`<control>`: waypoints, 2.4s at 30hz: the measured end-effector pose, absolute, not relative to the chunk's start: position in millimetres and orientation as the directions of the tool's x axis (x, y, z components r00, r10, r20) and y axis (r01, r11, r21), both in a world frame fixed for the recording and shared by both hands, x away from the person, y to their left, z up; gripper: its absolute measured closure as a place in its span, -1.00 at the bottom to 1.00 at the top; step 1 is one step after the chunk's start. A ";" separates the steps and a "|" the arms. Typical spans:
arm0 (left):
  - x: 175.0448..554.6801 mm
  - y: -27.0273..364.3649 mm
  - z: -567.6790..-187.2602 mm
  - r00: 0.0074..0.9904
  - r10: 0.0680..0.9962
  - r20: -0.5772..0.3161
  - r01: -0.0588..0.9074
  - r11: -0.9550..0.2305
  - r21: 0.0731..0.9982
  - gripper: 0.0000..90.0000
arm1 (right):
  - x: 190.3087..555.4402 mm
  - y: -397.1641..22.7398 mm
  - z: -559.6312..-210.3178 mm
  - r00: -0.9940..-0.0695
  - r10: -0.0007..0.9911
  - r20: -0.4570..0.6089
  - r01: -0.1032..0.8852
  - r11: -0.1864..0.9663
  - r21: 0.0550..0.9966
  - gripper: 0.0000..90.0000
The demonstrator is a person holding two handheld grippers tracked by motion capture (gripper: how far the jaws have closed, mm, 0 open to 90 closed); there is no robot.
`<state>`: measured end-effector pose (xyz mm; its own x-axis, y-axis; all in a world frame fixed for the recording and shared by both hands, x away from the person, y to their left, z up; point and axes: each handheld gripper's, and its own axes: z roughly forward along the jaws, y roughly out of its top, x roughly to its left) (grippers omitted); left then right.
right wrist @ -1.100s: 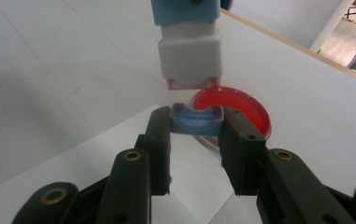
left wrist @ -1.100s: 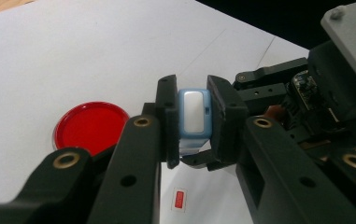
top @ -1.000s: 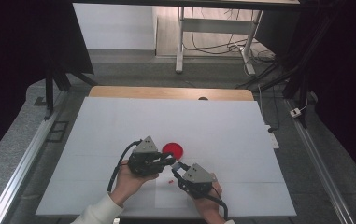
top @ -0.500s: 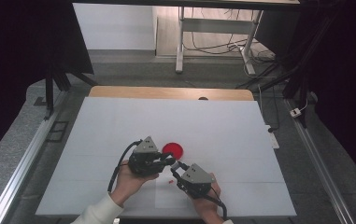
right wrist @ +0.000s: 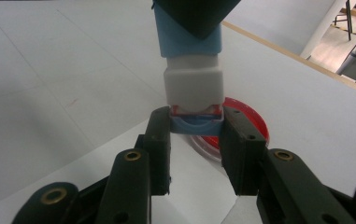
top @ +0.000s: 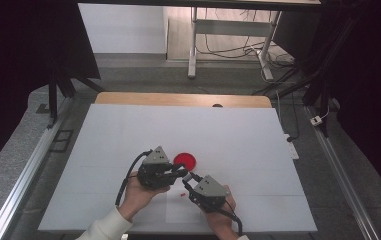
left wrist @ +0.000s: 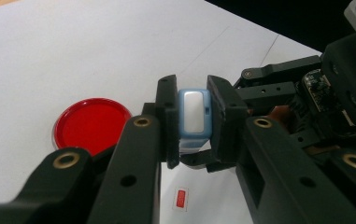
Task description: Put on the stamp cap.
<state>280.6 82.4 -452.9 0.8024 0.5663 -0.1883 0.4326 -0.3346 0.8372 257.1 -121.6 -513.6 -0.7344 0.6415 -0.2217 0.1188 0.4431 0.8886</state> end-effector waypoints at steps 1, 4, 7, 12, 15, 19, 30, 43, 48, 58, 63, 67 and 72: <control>280.6 82.3 -452.9 0.802 0.566 -0.189 0.433 -0.335 0.837 0.68 | 257.0 -121.5 -513.5 -0.734 0.642 -0.221 0.119 0.443 0.889 0.43; 280.7 81.8 -453.3 0.804 0.565 -0.185 0.431 -0.339 0.836 0.68 | 256.8 -121.3 -513.3 -0.733 0.642 -0.224 0.117 0.444 0.888 0.43; 280.8 81.6 -453.5 0.804 0.564 -0.187 0.432 -0.339 0.835 0.68 | 256.9 -121.3 -513.3 -0.733 0.642 -0.222 0.117 0.442 0.890 0.43; 280.7 81.4 -453.6 0.804 0.566 -0.182 0.430 -0.342 0.836 0.68 | 256.8 -121.1 -513.4 -0.731 0.644 -0.224 0.116 0.442 0.890 0.43; 280.8 81.3 -453.8 0.805 0.565 -0.181 0.429 -0.345 0.835 0.68 | 256.6 -121.0 -513.5 -0.730 0.645 -0.226 0.117 0.444 0.888 0.43; 280.9 81.3 -453.9 0.806 0.564 -0.181 0.431 -0.350 0.831 0.68 | 256.5 -121.0 -513.7 -0.729 0.645 -0.230 0.115 0.447 0.887 0.43; 281.1 79.2 -455.2 0.808 0.565 -0.169 0.434 -0.376 0.818 0.68 | 255.5 -119.5 -515.0 -0.726 0.639 -0.256 0.106 0.471 0.876 0.43; 283.9 81.1 -457.9 0.809 0.556 -0.193 0.452 -0.376 0.809 0.68 | 254.1 -117.1 -515.4 -0.720 0.630 -0.291 0.096 0.505 0.858 0.43; 284.3 81.2 -458.6 0.810 0.553 -0.196 0.454 -0.381 0.805 0.69 | 254.1 -116.8 -515.0 -0.720 0.624 -0.303 0.090 0.517 0.852 0.44; 286.0 80.4 -461.8 0.812 0.547 -0.202 0.464 -0.397 0.792 0.69 | 253.2 -114.4 -515.2 -0.724 0.606 -0.328 0.081 0.547 0.833 0.44; 286.7 79.4 -464.2 0.812 0.546 -0.206 0.471 -0.404 0.784 0.69 | 253.2 -113.6 -515.4 -0.726 0.599 -0.338 0.076 0.559 0.826 0.44; 287.0 78.9 -465.9 0.811 0.546 -0.212 0.474 -0.398 0.785 0.69 | 252.8 -113.4 -515.1 -0.726 0.599 -0.340 0.075 0.559 0.825 0.44; 287.1 78.7 -467.3 0.807 0.547 -0.221 0.479 -0.390 0.786 0.69 | 253.6 -115.1 -515.9 -0.733 0.598 -0.326 0.080 0.551 0.831 0.44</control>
